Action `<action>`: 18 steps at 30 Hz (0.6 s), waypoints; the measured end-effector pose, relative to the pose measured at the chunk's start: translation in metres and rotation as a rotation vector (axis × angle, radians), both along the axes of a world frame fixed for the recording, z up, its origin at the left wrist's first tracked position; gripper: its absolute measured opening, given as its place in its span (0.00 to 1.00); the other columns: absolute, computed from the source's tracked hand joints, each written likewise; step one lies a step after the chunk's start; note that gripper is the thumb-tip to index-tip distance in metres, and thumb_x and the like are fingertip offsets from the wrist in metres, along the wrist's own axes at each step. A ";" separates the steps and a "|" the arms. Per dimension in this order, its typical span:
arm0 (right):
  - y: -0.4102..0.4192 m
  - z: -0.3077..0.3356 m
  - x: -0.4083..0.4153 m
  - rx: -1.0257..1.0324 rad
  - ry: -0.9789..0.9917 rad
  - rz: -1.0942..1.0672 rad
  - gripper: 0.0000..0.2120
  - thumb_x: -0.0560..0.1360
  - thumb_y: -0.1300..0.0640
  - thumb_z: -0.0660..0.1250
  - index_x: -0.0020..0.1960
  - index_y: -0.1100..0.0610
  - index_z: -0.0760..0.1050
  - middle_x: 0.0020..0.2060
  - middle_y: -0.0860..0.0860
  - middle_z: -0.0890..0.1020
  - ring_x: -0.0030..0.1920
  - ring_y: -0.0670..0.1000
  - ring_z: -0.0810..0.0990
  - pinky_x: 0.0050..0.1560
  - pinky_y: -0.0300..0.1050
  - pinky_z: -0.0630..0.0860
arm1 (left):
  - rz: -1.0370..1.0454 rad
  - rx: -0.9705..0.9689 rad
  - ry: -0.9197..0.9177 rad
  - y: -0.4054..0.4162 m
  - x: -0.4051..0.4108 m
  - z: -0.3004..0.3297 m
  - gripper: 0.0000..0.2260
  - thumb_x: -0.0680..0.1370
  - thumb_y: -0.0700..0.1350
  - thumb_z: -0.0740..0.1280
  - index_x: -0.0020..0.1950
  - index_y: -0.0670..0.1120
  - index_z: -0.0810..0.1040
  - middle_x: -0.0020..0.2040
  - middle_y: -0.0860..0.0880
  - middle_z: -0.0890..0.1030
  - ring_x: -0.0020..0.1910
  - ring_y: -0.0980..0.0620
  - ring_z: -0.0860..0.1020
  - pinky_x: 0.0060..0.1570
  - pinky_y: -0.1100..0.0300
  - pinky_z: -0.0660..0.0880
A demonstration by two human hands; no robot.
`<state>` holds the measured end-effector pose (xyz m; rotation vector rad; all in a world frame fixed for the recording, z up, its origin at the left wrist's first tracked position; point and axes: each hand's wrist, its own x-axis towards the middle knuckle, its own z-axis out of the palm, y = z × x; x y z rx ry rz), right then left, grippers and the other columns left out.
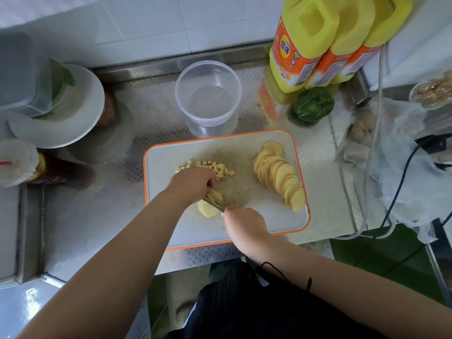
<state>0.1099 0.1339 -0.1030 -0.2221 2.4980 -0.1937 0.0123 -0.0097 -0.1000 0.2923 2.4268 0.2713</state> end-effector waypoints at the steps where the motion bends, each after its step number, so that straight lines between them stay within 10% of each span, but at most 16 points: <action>1: 0.000 0.000 0.000 0.002 0.002 0.003 0.14 0.78 0.66 0.60 0.63 0.64 0.70 0.48 0.56 0.81 0.48 0.58 0.81 0.36 0.45 0.67 | -0.010 -0.015 -0.008 0.000 -0.001 0.001 0.05 0.77 0.45 0.67 0.46 0.55 0.78 0.47 0.56 0.78 0.49 0.52 0.75 0.45 0.55 0.74; 12: 0.001 -0.003 -0.001 -0.002 0.007 0.002 0.11 0.79 0.65 0.60 0.61 0.63 0.70 0.46 0.55 0.82 0.45 0.57 0.80 0.35 0.45 0.66 | 0.055 -0.127 0.157 0.001 -0.016 0.011 0.08 0.78 0.44 0.64 0.50 0.53 0.81 0.50 0.49 0.77 0.54 0.46 0.74 0.46 0.53 0.73; 18: 0.003 -0.002 -0.003 -0.020 0.004 -0.005 0.06 0.79 0.62 0.61 0.55 0.60 0.73 0.30 0.49 0.70 0.36 0.54 0.73 0.25 0.41 0.58 | 0.294 0.484 1.106 -0.023 0.062 0.021 0.02 0.78 0.36 0.68 0.50 0.40 0.78 0.47 0.41 0.79 0.49 0.44 0.74 0.51 0.55 0.71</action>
